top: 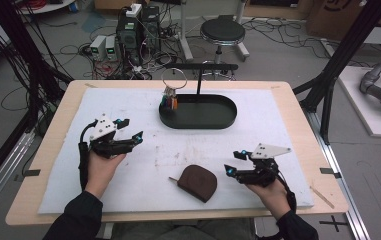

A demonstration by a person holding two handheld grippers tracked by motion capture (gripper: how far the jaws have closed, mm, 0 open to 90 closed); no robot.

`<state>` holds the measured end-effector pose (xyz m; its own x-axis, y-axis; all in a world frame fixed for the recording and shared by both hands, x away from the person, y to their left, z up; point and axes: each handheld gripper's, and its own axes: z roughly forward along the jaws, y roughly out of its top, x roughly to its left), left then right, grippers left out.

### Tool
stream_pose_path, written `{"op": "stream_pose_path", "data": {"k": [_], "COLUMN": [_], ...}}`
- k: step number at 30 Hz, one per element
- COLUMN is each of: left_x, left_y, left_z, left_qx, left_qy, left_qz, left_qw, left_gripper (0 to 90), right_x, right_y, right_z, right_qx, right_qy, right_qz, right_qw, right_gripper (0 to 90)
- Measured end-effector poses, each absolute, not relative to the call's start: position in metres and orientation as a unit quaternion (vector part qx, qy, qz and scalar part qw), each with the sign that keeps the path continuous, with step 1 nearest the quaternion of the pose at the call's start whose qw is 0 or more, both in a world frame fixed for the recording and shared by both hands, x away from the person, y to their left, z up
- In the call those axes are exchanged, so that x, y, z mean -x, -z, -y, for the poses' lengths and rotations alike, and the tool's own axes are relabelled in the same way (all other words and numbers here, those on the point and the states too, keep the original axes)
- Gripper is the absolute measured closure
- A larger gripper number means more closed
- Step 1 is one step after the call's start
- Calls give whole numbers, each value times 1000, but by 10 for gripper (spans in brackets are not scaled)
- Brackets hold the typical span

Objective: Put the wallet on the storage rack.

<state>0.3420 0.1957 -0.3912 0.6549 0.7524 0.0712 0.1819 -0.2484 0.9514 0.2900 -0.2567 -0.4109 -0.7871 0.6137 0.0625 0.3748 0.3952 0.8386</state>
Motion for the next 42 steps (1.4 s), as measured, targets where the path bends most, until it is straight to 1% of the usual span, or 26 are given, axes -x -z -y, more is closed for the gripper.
{"op": "stream_pose_path", "data": {"k": [4,10,15,16,17,18,19,20,21,22,24,25,26,27,28,29,36,37,40,42], "left_x": [-341,-338,-336,-336,-336,-336,-335,-335,-335,-335,-335,-335,-335,-335,-335,-335,-335,-335,-335,-335], "left_y": [392,392,392,392,392,392,392,392,392,392,393,393,394,394,394,394,395,395,395,395], "left_z": [-192,-189,-185,-184,-184,-183,-183,-182,-182,-181,-181,-181,-181,-181,-181,-180,-176,-175,-172,-172], "left_qx": [-745,-748,-750,-750,-750,-751,-752,-751,-753,-753,-755,-756,-755,-755,-755,-756,-760,-762,-762,-763], "left_qy": [-268,-267,-265,-264,-264,-263,-262,-261,-262,-261,-259,-259,-258,-258,-258,-259,-254,-253,-252,-252], "left_qz": [-310,-304,-300,-298,-298,-297,-296,-296,-295,-295,-294,-294,-296,-296,-297,-295,-291,-290,-287,-286], "left_qw": [527,525,527,528,528,528,527,528,527,527,525,525,525,525,524,524,523,522,523,522], "left_gripper": [324,324,324,324,323,324,324,324,324,324,324,324,324,324,324,324,324,324,324,324], "right_x": [-289,-290,-291,-293,-293,-296,-296,-300,-300,-303,-306,-308,-308,-308,-309,-308,-307,-307,-307,-307], "right_y": [416,422,425,427,427,430,430,433,433,435,436,438,438,438,438,437,436,436,433,433], "right_z": [243,232,226,224,224,222,222,221,221,222,223,224,224,224,224,224,223,223,225,223], "right_qx": [-289,-299,-302,-308,-308,-318,-318,-327,-327,-331,-330,-330,-330,-334,-329,-321,-321,-318,-317,-310], "right_qy": [-443,-432,-424,-419,-419,-410,-410,-399,-399,-402,-403,-404,-404,-404,-405,-408,-408,-409,-414,-414], "right_qz": [-840,-846,-850,-852,-852,-854,-854,-857,-857,-853,-853,-852,-852,-850,-851,-853,-853,-854,-853,-855], "right_qw": [121,94,76,57,57,38,38,12,12,-11,-19,-38,-38,-50,-52,-54,-53,-50,-41,-31], "right_gripper": [428,462,472,472,472,475,475,478,478,486,494,536,536,563,593,642,686,706,808,827]}}
